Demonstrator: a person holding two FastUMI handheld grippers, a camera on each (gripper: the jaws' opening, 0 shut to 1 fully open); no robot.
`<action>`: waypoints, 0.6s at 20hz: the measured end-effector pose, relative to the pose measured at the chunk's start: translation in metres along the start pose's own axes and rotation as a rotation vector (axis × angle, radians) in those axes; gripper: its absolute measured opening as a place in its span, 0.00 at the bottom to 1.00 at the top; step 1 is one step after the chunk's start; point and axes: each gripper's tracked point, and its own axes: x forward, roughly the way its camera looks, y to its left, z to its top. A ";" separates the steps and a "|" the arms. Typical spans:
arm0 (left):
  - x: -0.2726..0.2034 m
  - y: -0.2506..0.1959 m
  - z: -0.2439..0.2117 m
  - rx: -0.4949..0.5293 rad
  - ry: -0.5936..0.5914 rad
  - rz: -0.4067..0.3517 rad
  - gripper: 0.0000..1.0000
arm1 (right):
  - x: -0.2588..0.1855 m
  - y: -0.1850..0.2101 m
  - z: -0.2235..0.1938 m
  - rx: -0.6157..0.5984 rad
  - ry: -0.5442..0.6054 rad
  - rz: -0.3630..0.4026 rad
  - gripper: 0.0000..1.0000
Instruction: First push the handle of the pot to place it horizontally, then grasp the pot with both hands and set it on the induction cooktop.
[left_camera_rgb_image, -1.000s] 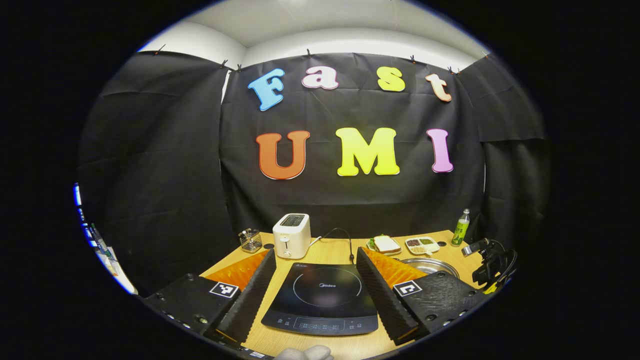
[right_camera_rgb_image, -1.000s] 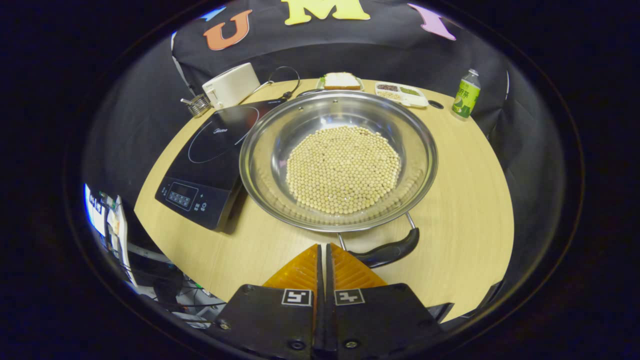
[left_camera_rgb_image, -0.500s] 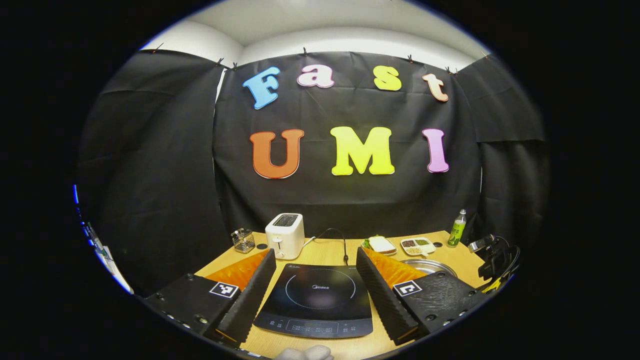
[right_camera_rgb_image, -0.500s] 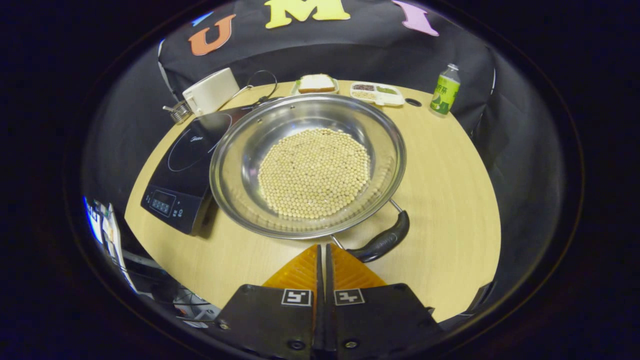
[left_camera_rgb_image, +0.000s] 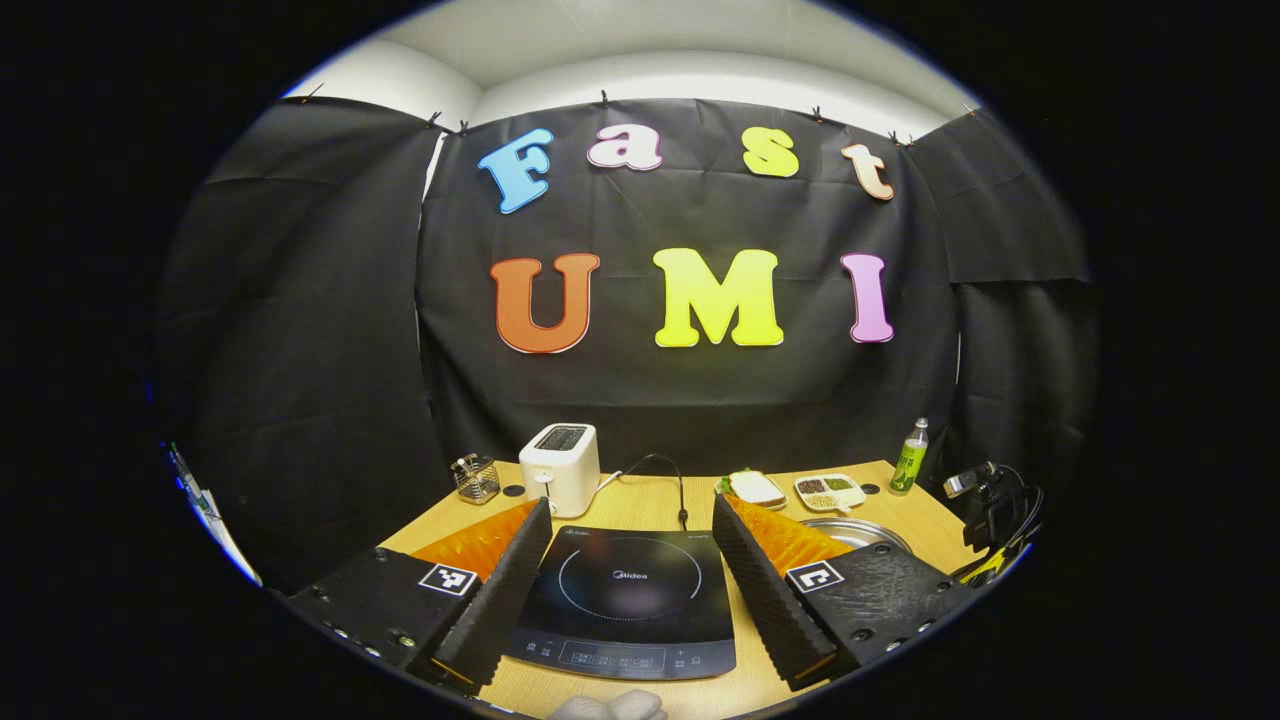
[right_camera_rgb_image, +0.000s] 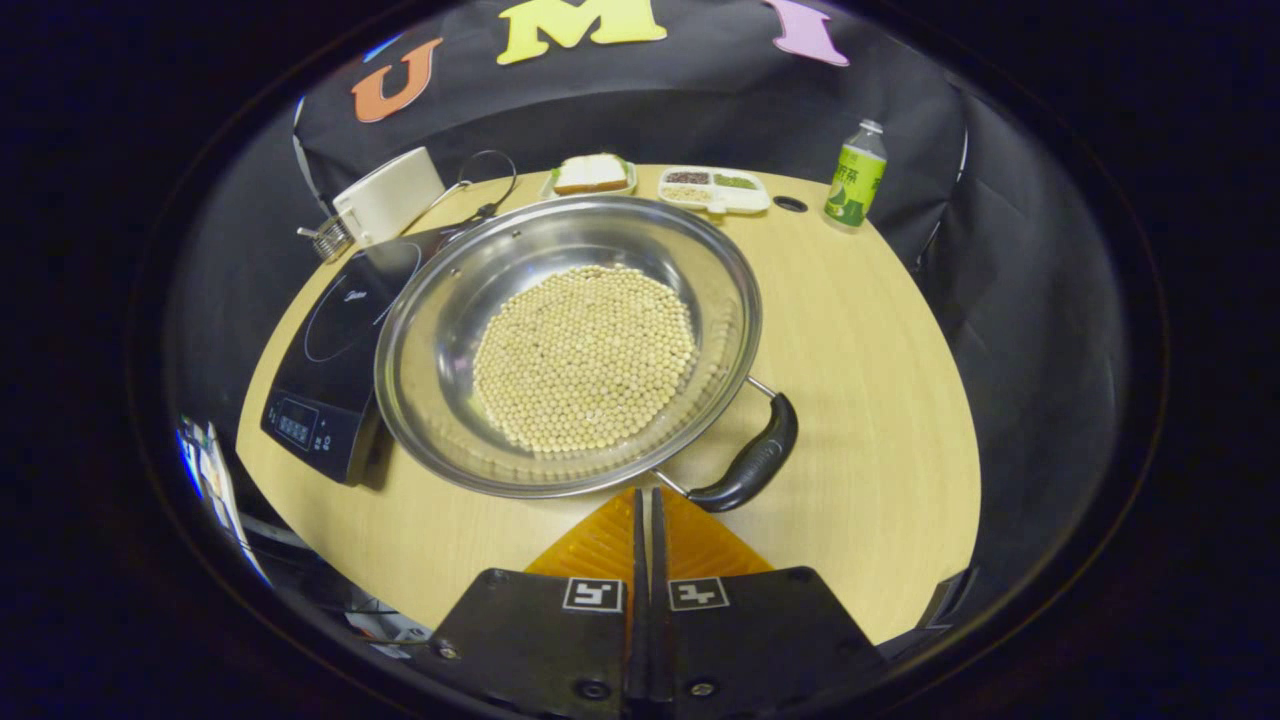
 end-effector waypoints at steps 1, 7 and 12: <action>0.001 -0.001 0.001 0.003 -0.001 -0.001 0.96 | 0.000 -0.004 0.001 0.003 -0.003 -0.006 0.00; 0.008 -0.011 0.004 0.000 -0.007 -0.010 0.96 | 0.003 -0.026 0.011 0.002 -0.010 -0.037 0.04; 0.009 -0.017 0.003 0.009 0.000 -0.002 0.96 | 0.009 -0.045 0.024 -0.019 -0.018 -0.060 0.00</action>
